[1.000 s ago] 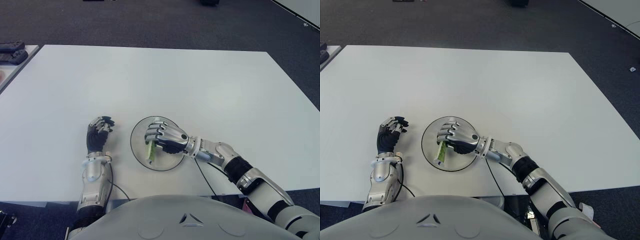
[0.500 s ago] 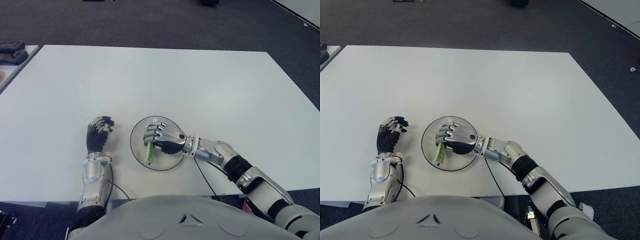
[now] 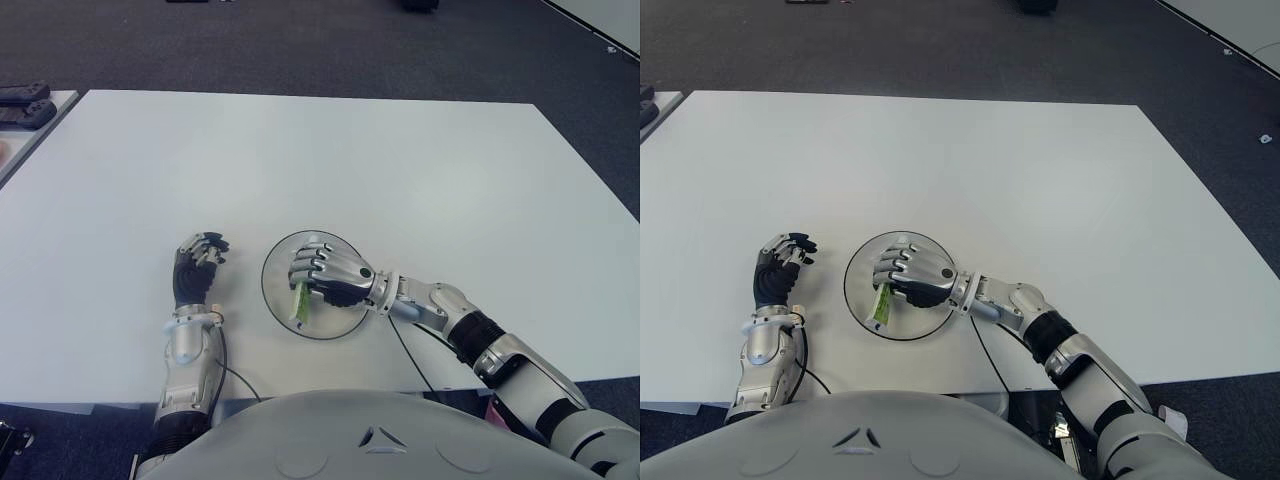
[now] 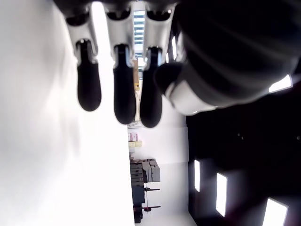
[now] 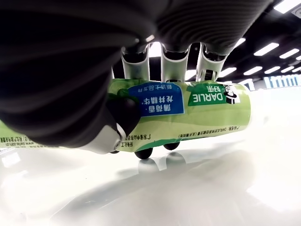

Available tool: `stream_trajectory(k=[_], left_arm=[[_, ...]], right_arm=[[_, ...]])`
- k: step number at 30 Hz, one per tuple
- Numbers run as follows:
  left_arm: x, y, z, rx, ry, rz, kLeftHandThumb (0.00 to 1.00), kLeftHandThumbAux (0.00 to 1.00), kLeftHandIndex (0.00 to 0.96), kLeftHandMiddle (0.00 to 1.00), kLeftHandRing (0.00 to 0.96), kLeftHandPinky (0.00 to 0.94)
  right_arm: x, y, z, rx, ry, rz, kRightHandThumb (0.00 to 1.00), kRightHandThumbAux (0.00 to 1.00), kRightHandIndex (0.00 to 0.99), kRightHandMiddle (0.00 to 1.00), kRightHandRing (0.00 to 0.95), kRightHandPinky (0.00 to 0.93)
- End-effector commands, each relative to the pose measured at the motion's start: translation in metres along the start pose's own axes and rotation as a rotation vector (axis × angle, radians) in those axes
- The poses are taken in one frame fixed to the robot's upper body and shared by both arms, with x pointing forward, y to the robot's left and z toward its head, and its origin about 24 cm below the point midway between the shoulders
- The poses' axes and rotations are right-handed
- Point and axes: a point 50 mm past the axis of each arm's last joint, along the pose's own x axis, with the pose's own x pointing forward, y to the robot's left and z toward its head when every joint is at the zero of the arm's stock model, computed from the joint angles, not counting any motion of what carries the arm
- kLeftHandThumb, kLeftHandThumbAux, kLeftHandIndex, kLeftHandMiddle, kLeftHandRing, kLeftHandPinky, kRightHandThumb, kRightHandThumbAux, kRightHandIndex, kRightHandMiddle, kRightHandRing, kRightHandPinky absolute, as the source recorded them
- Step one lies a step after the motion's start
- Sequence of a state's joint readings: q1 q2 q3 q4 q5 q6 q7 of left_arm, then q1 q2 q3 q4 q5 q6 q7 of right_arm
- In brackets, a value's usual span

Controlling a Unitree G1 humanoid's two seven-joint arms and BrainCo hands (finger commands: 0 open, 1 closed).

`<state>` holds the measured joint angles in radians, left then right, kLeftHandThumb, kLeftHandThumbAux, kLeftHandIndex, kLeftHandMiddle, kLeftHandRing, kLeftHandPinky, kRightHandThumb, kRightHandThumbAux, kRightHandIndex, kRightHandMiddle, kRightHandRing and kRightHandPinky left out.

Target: Put the toothpaste on the table into the plate.

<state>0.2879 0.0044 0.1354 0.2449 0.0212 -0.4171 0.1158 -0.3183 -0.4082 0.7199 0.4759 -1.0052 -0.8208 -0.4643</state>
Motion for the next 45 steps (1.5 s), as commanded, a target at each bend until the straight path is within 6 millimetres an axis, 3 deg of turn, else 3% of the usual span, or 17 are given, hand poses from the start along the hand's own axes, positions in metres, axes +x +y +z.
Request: stream_trajectory(k=[1,4,7,11,15,20,25,30,45], left_arm=[[-0.007,-0.002,-0.015,0.004,0.097,-0.004,0.708,0.723,0.431,0.5,0.495,0.522],[-0.007,-0.001,-0.016,0.005,0.103,0.001,0.708,0.723,0.431,0.502,0.497,0.524],[-0.007,-0.002,-0.016,0.007,0.106,0.003,0.709,0.723,0.431,0.504,0.498,0.525],[-0.006,-0.002,-0.015,0.011,0.108,0.006,0.709,0.723,0.431,0.506,0.5,0.53],[-0.007,-0.002,-0.015,0.01,0.108,0.007,0.709,0.723,0.431,0.507,0.501,0.532],[-0.007,-0.002,-0.015,0.009,0.11,0.006,0.709,0.723,0.431,0.504,0.499,0.522],[-0.006,-0.002,-0.016,0.002,0.109,0.003,0.709,0.722,0.431,0.501,0.497,0.526],[-0.006,-0.002,-0.016,0.0,0.105,0.002,0.709,0.723,0.431,0.501,0.497,0.527],[-0.005,-0.003,-0.015,-0.005,0.106,0.014,0.709,0.723,0.43,0.508,0.51,0.543]], right_arm=[[-0.008,0.011,-0.001,0.028,0.022,0.03,0.708,0.715,0.412,0.344,0.474,0.557],[-0.008,0.011,-0.002,0.042,0.028,0.014,0.479,0.64,0.227,0.219,0.294,0.367],[-0.009,0.009,-0.003,0.045,0.026,0.003,0.383,0.615,0.147,0.15,0.202,0.265],[-0.007,-0.006,-0.005,0.023,0.018,-0.033,0.309,0.606,0.081,0.071,0.11,0.179],[-0.006,-0.009,-0.004,-0.004,0.034,-0.06,0.267,0.621,0.034,0.014,0.038,0.116],[-0.004,-0.014,-0.003,-0.048,0.049,-0.104,0.27,0.656,0.013,0.002,0.006,0.056],[-0.006,-0.038,0.001,-0.056,0.056,-0.209,0.357,0.739,0.002,0.0,0.0,0.009],[-0.011,-0.053,0.005,0.017,0.064,-0.296,0.412,0.783,0.0,0.0,0.0,0.001],[-0.016,-0.071,0.009,0.171,0.03,-0.449,0.526,0.895,0.0,0.0,0.0,0.0]])
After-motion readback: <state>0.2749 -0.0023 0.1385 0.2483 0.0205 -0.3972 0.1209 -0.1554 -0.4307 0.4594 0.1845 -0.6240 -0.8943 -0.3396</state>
